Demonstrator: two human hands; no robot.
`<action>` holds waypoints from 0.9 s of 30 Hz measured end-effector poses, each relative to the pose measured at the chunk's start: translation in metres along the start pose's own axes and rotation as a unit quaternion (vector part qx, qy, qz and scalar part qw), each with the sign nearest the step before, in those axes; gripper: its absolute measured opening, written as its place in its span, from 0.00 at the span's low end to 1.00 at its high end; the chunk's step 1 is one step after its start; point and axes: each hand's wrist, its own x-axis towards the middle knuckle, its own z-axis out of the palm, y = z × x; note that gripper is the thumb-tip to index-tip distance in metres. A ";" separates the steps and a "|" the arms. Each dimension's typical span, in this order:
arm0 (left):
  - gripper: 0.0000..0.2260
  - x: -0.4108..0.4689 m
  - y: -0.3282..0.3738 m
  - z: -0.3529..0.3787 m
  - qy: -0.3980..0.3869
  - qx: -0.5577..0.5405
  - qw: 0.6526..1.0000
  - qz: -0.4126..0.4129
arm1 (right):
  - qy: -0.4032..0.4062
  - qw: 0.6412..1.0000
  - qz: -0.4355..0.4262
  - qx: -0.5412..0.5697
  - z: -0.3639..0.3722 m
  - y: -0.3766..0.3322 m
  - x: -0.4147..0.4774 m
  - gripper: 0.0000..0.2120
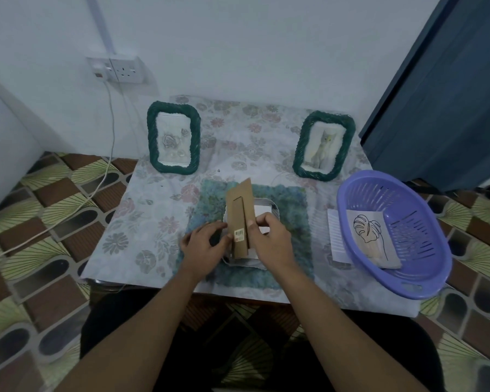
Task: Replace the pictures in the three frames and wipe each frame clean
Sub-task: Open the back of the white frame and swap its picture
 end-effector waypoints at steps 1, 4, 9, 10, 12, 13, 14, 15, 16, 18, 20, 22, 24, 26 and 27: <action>0.27 0.003 0.001 -0.005 -0.006 -0.046 0.999 -0.018 | -0.002 1.000 -0.008 0.012 0.001 -0.002 0.001 0.08; 0.17 0.005 0.005 -0.021 0.002 -0.166 0.985 -0.053 | -0.004 0.999 -0.015 0.031 0.012 -0.006 0.007 0.08; 0.15 0.000 -0.007 -0.049 0.061 -0.224 0.967 -0.103 | -0.038 0.998 0.018 0.037 0.040 -0.018 0.010 0.09; 0.16 0.000 -0.014 -0.055 0.077 -0.219 0.966 -0.115 | -0.046 0.998 0.030 0.036 0.047 -0.021 0.009 0.09; 0.16 -0.002 -0.025 -0.066 0.110 -0.207 0.964 -0.129 | -0.072 0.995 0.058 0.035 0.062 -0.026 0.007 0.11; 0.17 -0.002 -0.030 -0.072 0.124 -0.195 0.964 -0.134 | -0.093 0.992 0.080 0.037 0.070 -0.029 0.006 0.13; 0.17 -0.003 -0.035 -0.077 0.134 -0.180 0.965 -0.138 | -0.116 0.986 0.110 0.041 0.076 -0.032 0.005 0.16; 0.18 -0.003 -0.040 -0.081 0.140 -0.159 0.966 -0.145 | -0.137 0.980 0.137 0.045 0.082 -0.036 0.004 0.20; 0.20 -0.003 -0.044 -0.085 0.142 -0.137 0.968 -0.154 | -0.158 0.974 0.160 0.042 0.087 -0.039 0.002 0.22; 0.22 -0.002 -0.052 -0.090 0.143 -0.085 0.971 -0.172 | -0.201 0.963 0.176 0.021 0.094 -0.046 -0.001 0.21; 0.21 0.000 -0.059 -0.092 0.144 -0.043 0.972 -0.180 | -0.233 0.956 0.180 0.000 0.098 -0.051 -0.005 0.17; 0.18 0.002 -0.066 -0.093 0.146 -0.012 0.974 -0.174 | -0.242 0.952 0.184 -0.007 0.103 -0.054 -0.009 0.18; 0.17 0.004 -0.069 -0.093 0.147 0.027 0.975 -0.162 | -0.250 0.951 0.180 -0.021 0.106 -0.054 -0.008 0.18; 0.14 0.005 -0.072 -0.091 0.149 0.052 0.975 -0.155 | -0.258 0.951 0.167 -0.036 0.114 -0.054 -0.008 0.17; 0.13 0.006 -0.074 -0.090 0.152 0.063 0.975 -0.153 | -0.257 0.953 0.157 -0.047 0.121 -0.050 -0.005 0.18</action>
